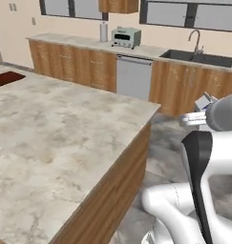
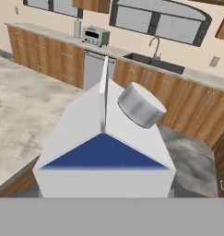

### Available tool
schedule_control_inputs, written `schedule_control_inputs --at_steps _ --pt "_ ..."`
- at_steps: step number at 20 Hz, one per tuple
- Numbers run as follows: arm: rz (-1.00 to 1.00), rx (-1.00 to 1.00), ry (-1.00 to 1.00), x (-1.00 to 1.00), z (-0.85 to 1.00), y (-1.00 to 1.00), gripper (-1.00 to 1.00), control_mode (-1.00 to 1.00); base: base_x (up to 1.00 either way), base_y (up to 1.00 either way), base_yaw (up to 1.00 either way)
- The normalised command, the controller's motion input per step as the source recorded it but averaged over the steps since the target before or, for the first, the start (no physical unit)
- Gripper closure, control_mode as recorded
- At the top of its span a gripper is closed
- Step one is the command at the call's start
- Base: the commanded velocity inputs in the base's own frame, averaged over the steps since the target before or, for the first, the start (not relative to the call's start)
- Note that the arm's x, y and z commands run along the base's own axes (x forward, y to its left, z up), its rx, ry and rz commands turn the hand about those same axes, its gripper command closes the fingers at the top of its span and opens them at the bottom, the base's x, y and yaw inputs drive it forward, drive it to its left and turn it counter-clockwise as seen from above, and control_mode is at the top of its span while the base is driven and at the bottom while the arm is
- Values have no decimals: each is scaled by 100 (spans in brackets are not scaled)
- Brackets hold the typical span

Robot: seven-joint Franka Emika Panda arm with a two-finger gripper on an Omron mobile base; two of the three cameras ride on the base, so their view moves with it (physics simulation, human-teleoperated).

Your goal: Take out the milk from the fridge and place it on the tray on the counter. Then take the sugar cube near the tray and place it in the tray.

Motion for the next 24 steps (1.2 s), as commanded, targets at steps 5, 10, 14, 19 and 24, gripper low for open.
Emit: schedule_control_inputs --at_steps 5,10,14,19,24 --pt "0 0 0 0 0 0 100 100 94 -100 47" --pt "0 0 0 0 0 0 100 100 48 -100 40" --pt "0 0 0 0 0 0 100 100 22 -100 42" --pt "0 0 0 0 0 0 100 100 0 -100 40" --pt "0 0 0 0 0 0 100 100 0 -100 45"
